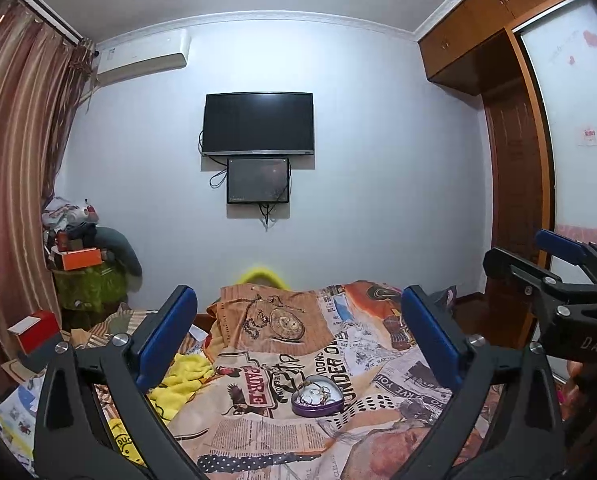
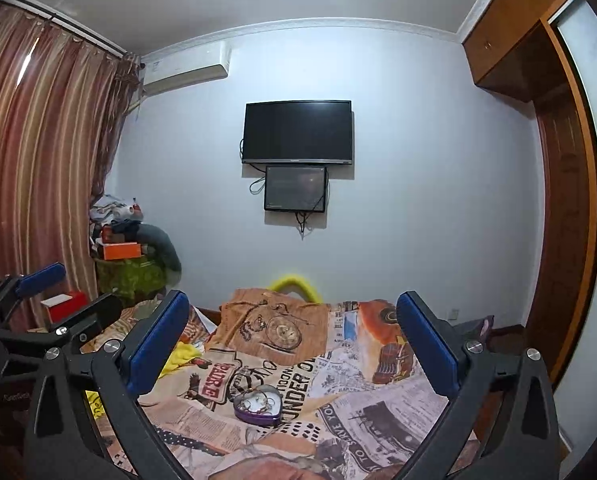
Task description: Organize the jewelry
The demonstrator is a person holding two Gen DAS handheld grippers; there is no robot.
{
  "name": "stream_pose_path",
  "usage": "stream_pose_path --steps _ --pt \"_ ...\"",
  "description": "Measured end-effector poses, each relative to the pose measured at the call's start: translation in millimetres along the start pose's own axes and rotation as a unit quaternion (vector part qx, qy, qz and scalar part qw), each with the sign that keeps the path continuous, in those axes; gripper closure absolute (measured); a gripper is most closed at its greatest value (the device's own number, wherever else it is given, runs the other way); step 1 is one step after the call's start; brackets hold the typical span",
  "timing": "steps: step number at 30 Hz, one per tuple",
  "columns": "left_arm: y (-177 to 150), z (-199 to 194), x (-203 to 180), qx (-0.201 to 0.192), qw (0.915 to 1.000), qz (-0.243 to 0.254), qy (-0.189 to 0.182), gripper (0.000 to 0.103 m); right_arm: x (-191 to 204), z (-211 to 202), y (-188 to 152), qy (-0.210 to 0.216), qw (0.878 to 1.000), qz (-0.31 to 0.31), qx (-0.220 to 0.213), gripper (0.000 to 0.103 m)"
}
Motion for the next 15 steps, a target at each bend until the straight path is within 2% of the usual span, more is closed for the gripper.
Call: stream_pose_path --steps 15 --pt "-5 2 2 0.006 0.9999 -0.006 0.009 0.0 0 -10 -2 -0.003 1.0 -0.005 -0.002 0.0"
Point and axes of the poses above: each gripper's, at about its wrist camera, not at the fingertips, and z roughly the way its jaws point, x to its left, y to its top, the point moved 4 cm from there along z, roughly the way its jaws point, and after that the axes turned 12 degrees about -y, right-handed, at the moved point
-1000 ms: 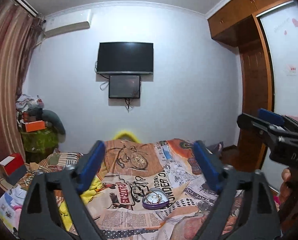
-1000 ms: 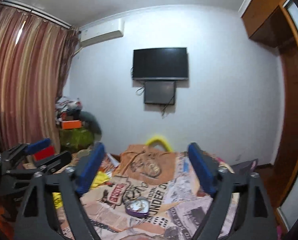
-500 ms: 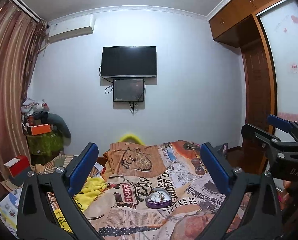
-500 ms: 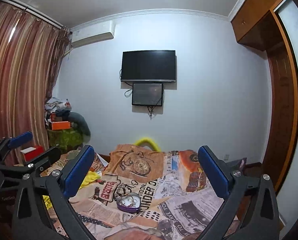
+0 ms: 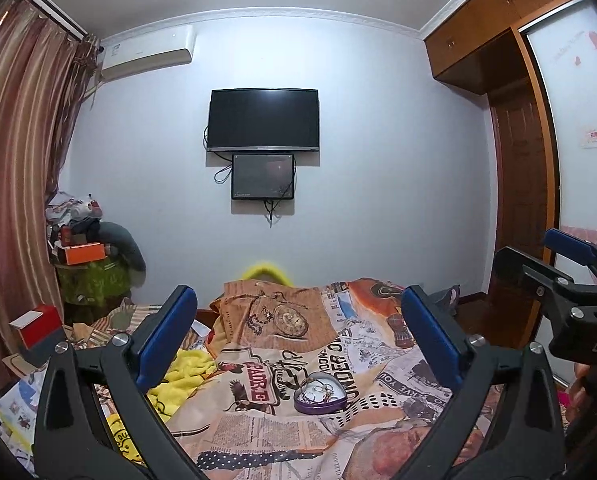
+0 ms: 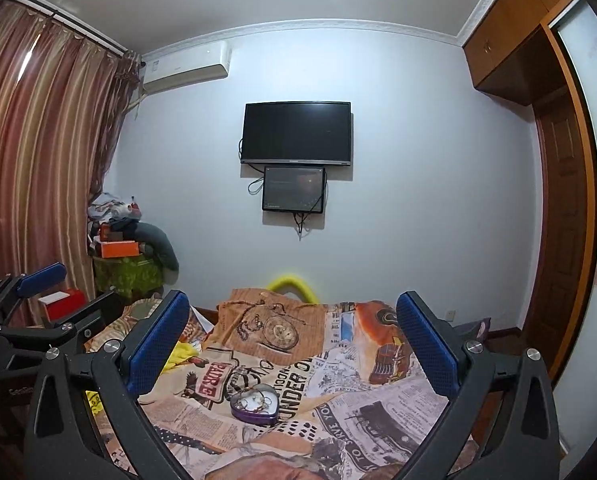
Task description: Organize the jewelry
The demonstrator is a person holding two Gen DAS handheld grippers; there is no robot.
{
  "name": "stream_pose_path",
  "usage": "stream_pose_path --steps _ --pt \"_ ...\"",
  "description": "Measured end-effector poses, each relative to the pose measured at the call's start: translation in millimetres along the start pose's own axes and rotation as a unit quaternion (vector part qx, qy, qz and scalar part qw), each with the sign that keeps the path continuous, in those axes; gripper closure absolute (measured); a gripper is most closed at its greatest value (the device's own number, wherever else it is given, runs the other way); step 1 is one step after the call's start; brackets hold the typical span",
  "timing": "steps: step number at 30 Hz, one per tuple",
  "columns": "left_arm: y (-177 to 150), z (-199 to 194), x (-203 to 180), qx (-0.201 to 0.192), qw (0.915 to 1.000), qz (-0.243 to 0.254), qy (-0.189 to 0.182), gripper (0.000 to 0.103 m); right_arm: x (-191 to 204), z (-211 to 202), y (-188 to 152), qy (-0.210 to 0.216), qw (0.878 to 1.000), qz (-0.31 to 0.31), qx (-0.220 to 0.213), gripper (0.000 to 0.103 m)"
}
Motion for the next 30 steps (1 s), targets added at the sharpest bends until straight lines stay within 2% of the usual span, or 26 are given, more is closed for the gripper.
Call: stream_pose_path --steps 30 --pt "-0.5 3.2 1.5 0.002 0.9999 -0.016 0.001 0.0 -2.8 -1.1 -1.0 0.01 1.0 0.004 0.014 0.0"
Point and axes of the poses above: each gripper's, at about its wrist camera, not at the fingertips, and z roughly the way its jaws point, x to its left, y to its top, the point moved 4 cm from there along z, roughly the way its jaws point, and after that the axes turned 12 degrees about -y, right-handed, at the moved point
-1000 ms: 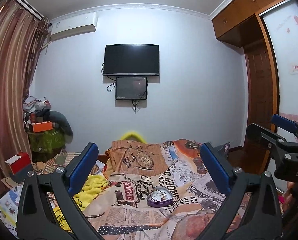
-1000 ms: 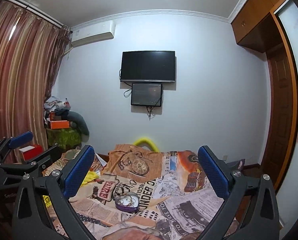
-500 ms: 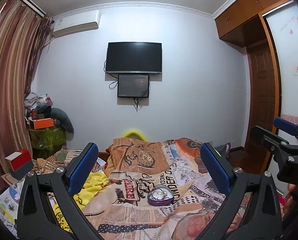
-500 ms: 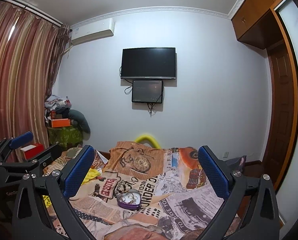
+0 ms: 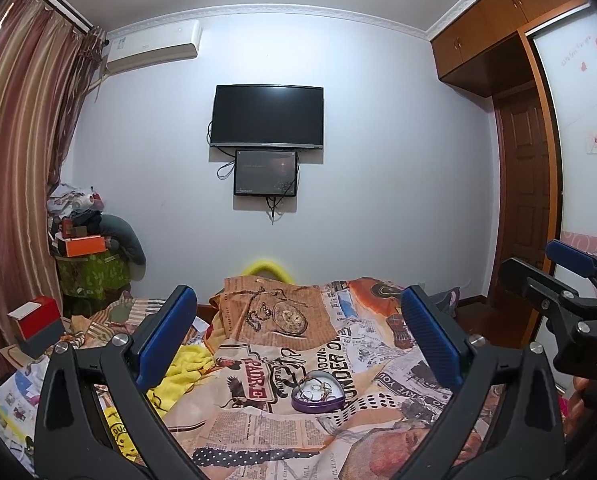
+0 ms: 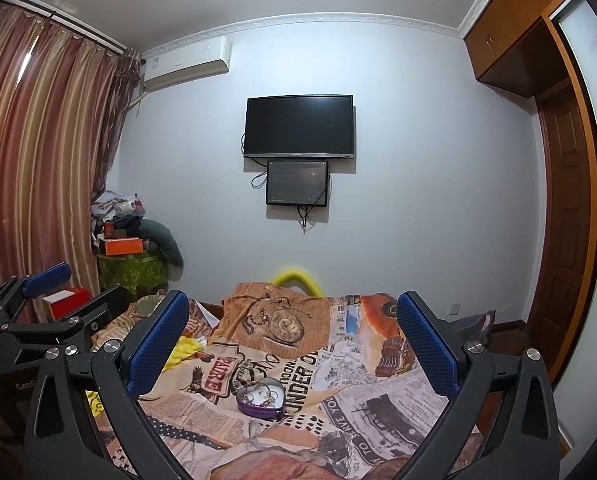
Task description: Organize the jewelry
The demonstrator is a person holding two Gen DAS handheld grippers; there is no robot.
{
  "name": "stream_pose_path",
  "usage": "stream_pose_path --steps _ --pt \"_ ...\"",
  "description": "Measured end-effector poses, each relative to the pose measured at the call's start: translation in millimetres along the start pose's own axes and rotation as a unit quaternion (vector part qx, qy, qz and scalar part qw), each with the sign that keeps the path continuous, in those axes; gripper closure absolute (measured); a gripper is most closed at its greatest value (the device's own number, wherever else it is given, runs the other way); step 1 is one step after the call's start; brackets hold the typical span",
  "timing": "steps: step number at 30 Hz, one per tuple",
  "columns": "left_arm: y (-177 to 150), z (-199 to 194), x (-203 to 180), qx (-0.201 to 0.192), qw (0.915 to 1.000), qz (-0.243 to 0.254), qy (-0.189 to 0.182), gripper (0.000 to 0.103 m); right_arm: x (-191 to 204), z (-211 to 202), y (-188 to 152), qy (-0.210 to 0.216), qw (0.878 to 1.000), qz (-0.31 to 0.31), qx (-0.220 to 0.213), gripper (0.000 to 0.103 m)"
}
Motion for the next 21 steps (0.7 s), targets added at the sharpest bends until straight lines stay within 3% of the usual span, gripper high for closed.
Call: stream_pose_path --steps 21 --pt "-3.4 5.1 -0.9 0.009 0.9995 -0.008 -0.03 0.0 -1.9 -0.2 1.5 -0.001 1.0 0.006 0.001 0.0"
Point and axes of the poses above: each gripper's, at about its wrist camera, not at the fingertips, and z roughly the way its jaws point, x to its left, y to its top, the point moved 4 cm from there along z, roughly the way its jaws point, and after that the axes turned 12 degrees about -y, right-handed, at the moved point
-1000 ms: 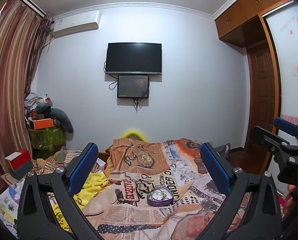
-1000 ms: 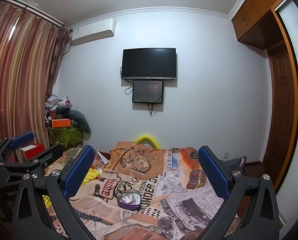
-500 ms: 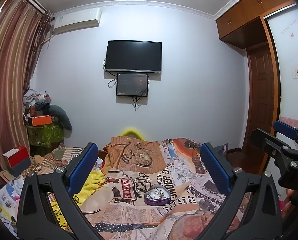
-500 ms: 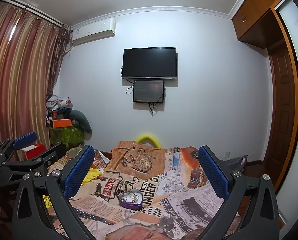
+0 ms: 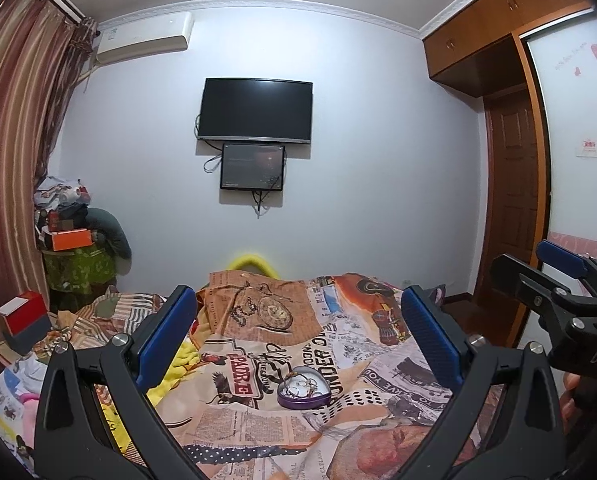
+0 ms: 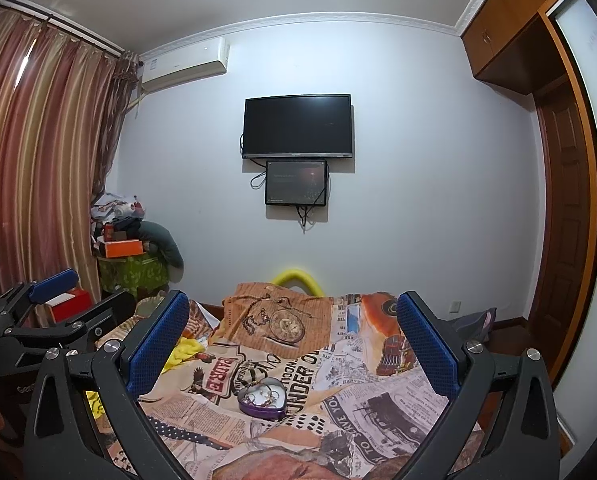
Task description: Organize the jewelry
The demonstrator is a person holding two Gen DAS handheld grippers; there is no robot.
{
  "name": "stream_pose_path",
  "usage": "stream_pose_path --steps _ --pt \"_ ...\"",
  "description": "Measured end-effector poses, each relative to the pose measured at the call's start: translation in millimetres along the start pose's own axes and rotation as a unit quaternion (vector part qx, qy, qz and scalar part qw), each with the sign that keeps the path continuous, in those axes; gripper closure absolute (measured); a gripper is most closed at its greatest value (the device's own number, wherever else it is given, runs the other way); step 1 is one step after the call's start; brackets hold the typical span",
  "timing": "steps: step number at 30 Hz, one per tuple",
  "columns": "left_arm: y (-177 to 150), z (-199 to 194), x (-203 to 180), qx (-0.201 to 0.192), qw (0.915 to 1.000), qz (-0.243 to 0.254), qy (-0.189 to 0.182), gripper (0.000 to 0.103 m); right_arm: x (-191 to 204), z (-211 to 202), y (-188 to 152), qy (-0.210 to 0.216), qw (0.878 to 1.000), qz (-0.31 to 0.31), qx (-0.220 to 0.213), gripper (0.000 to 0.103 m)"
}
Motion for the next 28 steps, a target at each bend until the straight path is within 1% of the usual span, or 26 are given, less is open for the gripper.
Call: stream_pose_path --steps 13,28 --pt "-2 4 5 0.002 0.9999 -0.014 0.001 0.0 2 2 -2 -0.003 1.0 0.002 0.006 0.0" --pt "-16 18 15 0.022 0.9994 -0.026 0.0 0.0 0 12 -8 -0.003 1.0 0.007 0.024 0.0"
Point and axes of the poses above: each gripper's, at about its wrist camera, not at the fingertips, and z roughly the way its jaws point, x to its left, y to its top, the point moved 4 cm from there along z, roughly the way its jaws point, and after that the axes turned 12 degrees about -y, right-handed, at the moved point
